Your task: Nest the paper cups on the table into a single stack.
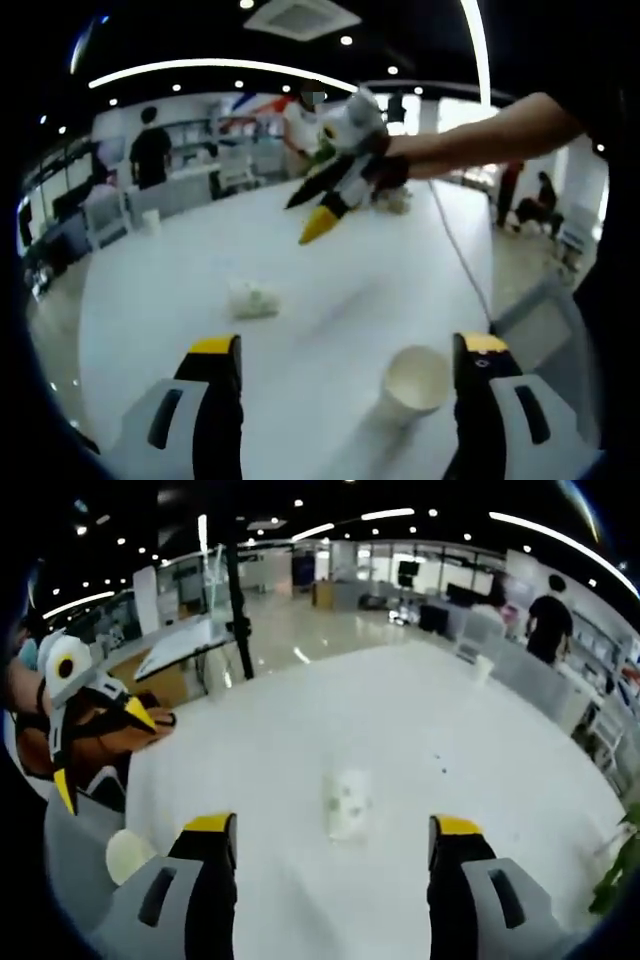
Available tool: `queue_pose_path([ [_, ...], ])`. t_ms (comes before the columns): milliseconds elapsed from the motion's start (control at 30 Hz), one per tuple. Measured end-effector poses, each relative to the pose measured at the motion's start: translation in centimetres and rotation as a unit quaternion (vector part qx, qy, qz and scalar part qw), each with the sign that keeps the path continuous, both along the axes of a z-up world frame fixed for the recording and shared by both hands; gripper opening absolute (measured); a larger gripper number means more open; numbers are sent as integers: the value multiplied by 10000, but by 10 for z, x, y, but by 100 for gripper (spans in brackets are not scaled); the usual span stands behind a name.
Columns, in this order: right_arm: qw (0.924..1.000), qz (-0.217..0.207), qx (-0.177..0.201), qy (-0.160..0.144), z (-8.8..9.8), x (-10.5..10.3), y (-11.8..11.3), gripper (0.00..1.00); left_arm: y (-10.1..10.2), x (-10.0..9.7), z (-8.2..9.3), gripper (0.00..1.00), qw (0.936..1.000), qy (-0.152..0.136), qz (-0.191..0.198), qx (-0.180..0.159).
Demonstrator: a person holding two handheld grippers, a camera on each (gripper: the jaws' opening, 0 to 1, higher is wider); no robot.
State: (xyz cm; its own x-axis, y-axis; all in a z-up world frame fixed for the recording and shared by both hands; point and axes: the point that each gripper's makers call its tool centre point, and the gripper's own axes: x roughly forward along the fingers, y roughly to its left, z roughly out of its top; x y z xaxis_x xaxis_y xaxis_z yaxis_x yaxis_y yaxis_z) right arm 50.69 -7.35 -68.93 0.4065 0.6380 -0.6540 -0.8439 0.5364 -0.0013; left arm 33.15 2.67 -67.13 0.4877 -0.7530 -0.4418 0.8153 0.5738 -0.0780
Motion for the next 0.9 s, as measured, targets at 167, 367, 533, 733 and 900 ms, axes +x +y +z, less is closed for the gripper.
queue_pose_path([
  [167,9999,-11,-84,98,-12,12,7,74,1,0,1,86,10000,-13,12,20],
  [367,9996,-58,-139,239,-26,22,15,73,3,1,2,85,10000,-5,57,-18],
  [533,9995,-85,-187,252,-34,31,21,72,2,0,-2,84,10000,37,67,-13],
  [733,9990,-12,-298,331,-47,39,26,70,2,0,-2,84,9999,56,78,-36],
  [900,9990,-3,-315,329,-53,46,33,69,2,-1,-1,84,9999,59,69,-55],
])
